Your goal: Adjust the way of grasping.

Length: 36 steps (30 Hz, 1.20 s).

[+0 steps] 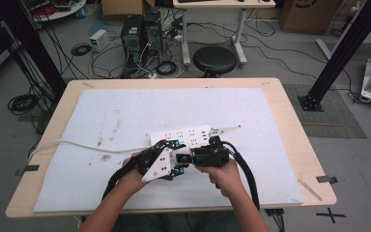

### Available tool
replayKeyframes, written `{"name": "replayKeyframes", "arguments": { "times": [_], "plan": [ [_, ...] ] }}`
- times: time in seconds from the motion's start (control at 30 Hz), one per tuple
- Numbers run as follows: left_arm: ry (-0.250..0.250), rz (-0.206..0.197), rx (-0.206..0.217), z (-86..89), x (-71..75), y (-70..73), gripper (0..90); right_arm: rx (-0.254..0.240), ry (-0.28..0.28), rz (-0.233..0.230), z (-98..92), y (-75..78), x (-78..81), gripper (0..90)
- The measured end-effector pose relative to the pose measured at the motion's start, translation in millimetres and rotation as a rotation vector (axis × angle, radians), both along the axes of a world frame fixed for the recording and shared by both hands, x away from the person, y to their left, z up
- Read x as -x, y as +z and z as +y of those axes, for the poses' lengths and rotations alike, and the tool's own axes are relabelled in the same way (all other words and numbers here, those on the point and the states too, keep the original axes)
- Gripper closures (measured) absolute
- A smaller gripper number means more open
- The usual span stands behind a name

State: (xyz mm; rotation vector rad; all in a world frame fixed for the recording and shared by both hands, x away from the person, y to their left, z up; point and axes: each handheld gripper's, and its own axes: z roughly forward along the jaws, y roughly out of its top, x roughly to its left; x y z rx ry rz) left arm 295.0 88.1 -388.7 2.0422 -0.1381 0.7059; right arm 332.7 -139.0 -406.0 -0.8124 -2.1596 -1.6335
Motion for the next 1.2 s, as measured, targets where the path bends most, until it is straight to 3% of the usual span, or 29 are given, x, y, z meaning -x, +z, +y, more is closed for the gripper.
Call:
{"name": "replayKeyframes", "arguments": {
  "times": [0.1, 0.3, 0.47, 0.53, 0.57, 0.6, 0.63, 0.73, 0.77, 0.8, 0.87, 0.93, 1.07, 1.1, 1.2],
  "plan": [
    [0.026, -0.019, 0.011, 1.1, -0.2, 4.0, 37.4, 0.009, -0.029, -0.017, -2.1, 3.7, 0.8, 63.2],
    [0.090, 0.072, 0.039, 15.7, -6.5, 11.3, 19.4, 0.053, -0.086, -0.088, -17.4, 13.1, 1.3, 63.4],
    [0.142, 0.140, 0.030, 32.4, -11.4, 19.3, 18.4, 0.094, -0.122, -0.169, -29.4, 23.2, 2.3, 63.4],
    [0.151, 0.155, 0.034, 36.0, -12.6, 21.2, 18.4, 0.098, -0.124, -0.176, -31.9, 25.2, 2.2, 63.4],
    [0.151, 0.155, 0.034, 36.0, -12.6, 21.2, 18.4, 0.105, -0.135, -0.194, -33.8, 27.4, 2.9, 63.4],
    [0.198, 0.204, 0.029, 47.2, -16.3, 27.6, 18.4, 0.129, -0.142, -0.227, -37.1, 32.3, 4.1, 63.4],
    [0.198, 0.204, 0.029, 47.2, -16.3, 27.6, 18.4, 0.138, -0.146, -0.251, -38.0, 34.4, 4.5, 63.4],
    [0.260, 0.258, 0.006, 62.7, -20.8, 34.6, 18.4, 0.171, -0.153, -0.280, -41.2, 40.7, 6.0, 63.4],
    [0.260, 0.258, 0.006, 62.7, -20.8, 34.6, 18.4, 0.179, -0.152, -0.290, -42.8, 42.7, 6.1, 63.4],
    [0.304, 0.296, -0.016, 71.4, -24.2, 35.9, 18.4, 0.185, -0.155, -0.299, -44.4, 44.7, 6.1, 63.4],
    [0.321, 0.314, -0.034, 76.3, -26.4, 36.3, 18.4, 0.191, -0.155, -0.311, -47.3, 48.5, 5.7, 63.4],
    [0.351, 0.365, -0.079, 91.8, -32.3, 37.7, 18.4, 0.201, -0.160, -0.327, -50.5, 52.1, 5.4, 63.4],
    [0.376, 0.373, -0.102, 101.3, -36.3, 39.3, 18.4, 0.223, -0.171, -0.331, -54.0, 56.7, 5.3, 63.4],
    [0.396, 0.408, -0.119, 113.0, -42.6, 40.8, 18.4, 0.240, -0.176, -0.341, -55.5, 59.2, 5.1, 63.4],
    [0.404, 0.403, -0.174, 120.5, -48.4, 39.2, 18.5, 0.267, -0.179, -0.355, -56.9, 61.2, 4.1, 63.3]
  ]
}}
